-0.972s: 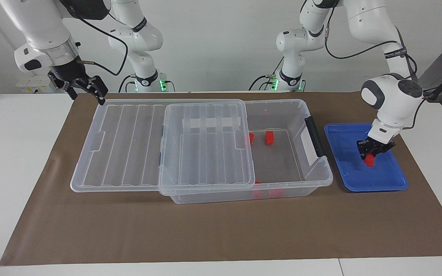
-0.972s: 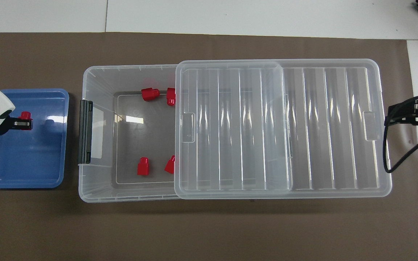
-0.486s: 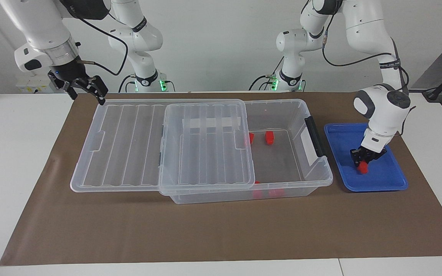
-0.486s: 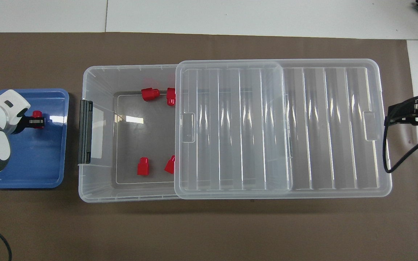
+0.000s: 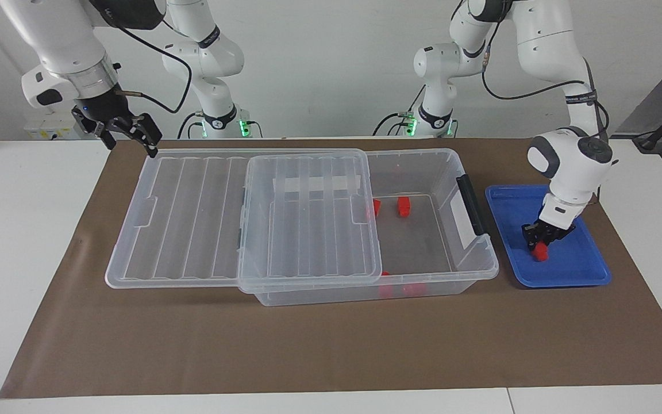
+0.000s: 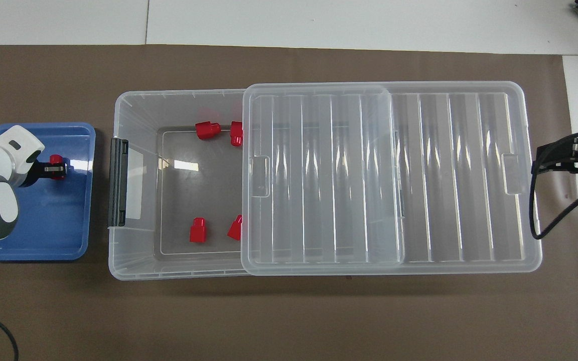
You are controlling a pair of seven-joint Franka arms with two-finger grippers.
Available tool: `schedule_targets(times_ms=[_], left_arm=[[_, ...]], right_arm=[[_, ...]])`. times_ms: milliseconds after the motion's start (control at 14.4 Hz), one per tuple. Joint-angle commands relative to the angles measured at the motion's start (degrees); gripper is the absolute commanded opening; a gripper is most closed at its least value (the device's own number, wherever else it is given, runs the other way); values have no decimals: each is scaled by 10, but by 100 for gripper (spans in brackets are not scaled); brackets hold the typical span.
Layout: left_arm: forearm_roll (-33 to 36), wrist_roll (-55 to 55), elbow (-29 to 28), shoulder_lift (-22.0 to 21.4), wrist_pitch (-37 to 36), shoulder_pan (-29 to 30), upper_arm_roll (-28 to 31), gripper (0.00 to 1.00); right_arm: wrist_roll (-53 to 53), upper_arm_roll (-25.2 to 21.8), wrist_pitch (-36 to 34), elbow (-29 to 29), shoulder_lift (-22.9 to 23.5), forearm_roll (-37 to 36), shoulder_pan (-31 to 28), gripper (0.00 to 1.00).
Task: Place red block in blue tray from box
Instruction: 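Lower the red block into the blue tray and open the left gripper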
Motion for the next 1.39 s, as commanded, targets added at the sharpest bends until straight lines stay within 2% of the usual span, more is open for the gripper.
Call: schedule_targets(times_ms=[0, 278, 347, 416, 486, 694, 833, 1319], left_arm=[[-24, -1, -21, -11, 1, -15, 1, 8], [-26, -1, -26, -12, 7, -17, 2, 10], [-26, 0, -30, -12, 8, -22, 2, 12], [-26, 1, -31, -13, 13, -22, 2, 12], [-26, 1, -37, -13, 22, -23, 2, 13], [-26, 1, -61, -13, 76, -28, 3, 13], [-26, 1, -62, -13, 81, -28, 3, 13], [-26, 15, -62, -10, 84, -25, 5, 12]], right_arm=[[-13, 0, 13, -18, -15, 11, -6, 100], [-22, -2, 23, -26, -15, 11, -28, 99], [-30, -2, 33, -33, -17, 11, -28, 83], [-35, -2, 45, -44, -19, 11, -31, 38], [-41, -2, 64, -60, -22, 11, -38, 0], [-48, -2, 171, -152, -47, 11, -61, 0], [-49, -2, 244, -196, -44, 11, -75, 0], [-73, -3, 352, -202, 32, 11, -91, 0]])
